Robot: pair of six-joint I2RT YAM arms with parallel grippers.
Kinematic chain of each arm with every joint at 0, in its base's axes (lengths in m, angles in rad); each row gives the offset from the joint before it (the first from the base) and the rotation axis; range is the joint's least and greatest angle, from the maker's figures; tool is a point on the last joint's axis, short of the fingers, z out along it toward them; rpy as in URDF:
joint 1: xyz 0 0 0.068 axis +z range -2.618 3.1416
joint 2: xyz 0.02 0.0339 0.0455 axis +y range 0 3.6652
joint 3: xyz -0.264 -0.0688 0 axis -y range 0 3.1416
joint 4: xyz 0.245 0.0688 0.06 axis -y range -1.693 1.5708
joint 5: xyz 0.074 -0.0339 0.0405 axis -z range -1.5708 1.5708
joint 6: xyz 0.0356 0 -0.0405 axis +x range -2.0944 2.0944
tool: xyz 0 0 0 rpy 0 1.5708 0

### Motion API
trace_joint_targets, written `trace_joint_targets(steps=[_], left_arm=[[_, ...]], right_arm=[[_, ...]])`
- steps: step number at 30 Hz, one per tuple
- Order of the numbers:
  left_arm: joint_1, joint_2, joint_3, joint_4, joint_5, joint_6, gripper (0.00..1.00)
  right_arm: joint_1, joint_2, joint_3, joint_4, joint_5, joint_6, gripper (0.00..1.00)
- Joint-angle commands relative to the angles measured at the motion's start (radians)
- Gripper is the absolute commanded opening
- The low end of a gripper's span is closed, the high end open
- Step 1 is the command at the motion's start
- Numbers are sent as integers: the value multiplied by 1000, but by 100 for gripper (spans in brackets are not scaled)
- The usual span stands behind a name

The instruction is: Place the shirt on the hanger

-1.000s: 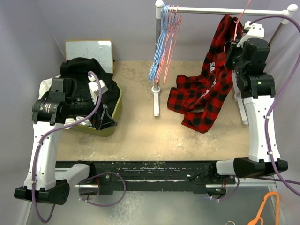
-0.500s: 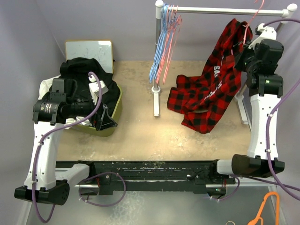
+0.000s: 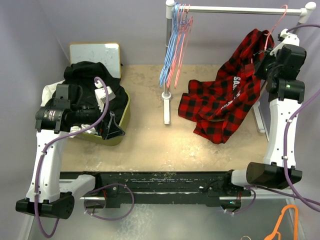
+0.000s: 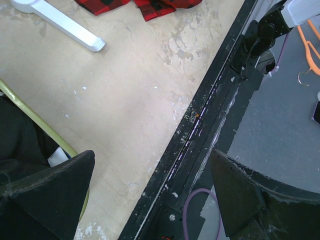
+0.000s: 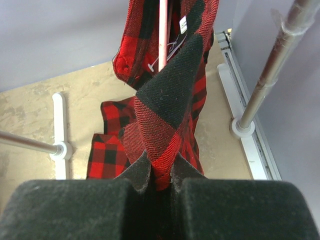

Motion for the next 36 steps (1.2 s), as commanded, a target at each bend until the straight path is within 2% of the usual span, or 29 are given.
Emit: trace_joint_targets(steps=[1,4,6,8,15,19,22,24,28,30,33,36], left_arm=[[6,-11,-1,32,11,-7,99],[6,-11,-6,40,8,-18,99],[6,-13,-14,51,1,-27,99],[7,-15,-20,61,-6,-35,99],[16,-5,-16,62,-9,-38,99],[18,-1,-18,63,-14,-38,99],[18,5,-17,63,-12,-37,99],[18,9,-18,66,-12,-38,99],[17,17,-17,68,-9,-38,99],[18,20,-15,69,-10,-38,99],[18,19,-14,72,-15,-50,99],[18,9,-1,82,-37,-83,99]], right_arm=[[-30,-13,39,42,-12,29,0],[-46,-15,47,33,-17,35,1],[-49,-21,42,37,-29,36,17],[-53,-24,43,49,-58,41,22],[-66,39,105,61,-104,67,19],[-69,74,151,67,-114,77,9],[-70,95,193,58,-110,77,11],[-71,108,229,47,-105,73,19],[-70,122,267,39,-103,71,55],[-71,121,286,34,-104,74,69],[-71,100,320,24,-94,83,99],[-70,65,378,-1,-67,92,100]])
